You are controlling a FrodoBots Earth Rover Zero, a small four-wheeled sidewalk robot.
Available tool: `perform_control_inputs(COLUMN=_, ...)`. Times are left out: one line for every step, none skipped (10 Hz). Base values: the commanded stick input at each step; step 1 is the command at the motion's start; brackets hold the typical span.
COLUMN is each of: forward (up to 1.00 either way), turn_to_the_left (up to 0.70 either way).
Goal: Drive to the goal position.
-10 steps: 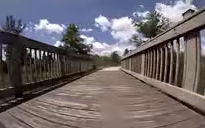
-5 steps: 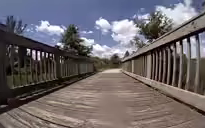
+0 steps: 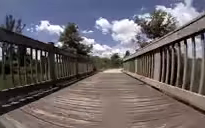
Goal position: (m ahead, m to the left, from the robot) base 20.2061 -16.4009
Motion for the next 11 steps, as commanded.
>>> perform_control_inputs(forward=0.70, turn_to_the_left=0.00)
perform_control_inputs(forward=0.70, turn_to_the_left=0.00)
perform_control_inputs(forward=0.70, turn_to_the_left=0.00)
perform_control_inputs(forward=0.70, turn_to_the_left=0.00)
perform_control_inputs(forward=0.70, turn_to_the_left=0.00)
perform_control_inputs(forward=0.70, turn_to_the_left=-0.01)
perform_control_inputs(forward=0.70, turn_to_the_left=-0.06)
perform_control_inputs(forward=0.70, turn_to_the_left=-0.30)
perform_control_inputs(forward=0.70, turn_to_the_left=-0.25)
perform_control_inputs(forward=0.70, turn_to_the_left=0.00)
perform_control_inputs(forward=0.70, turn_to_the_left=0.00)
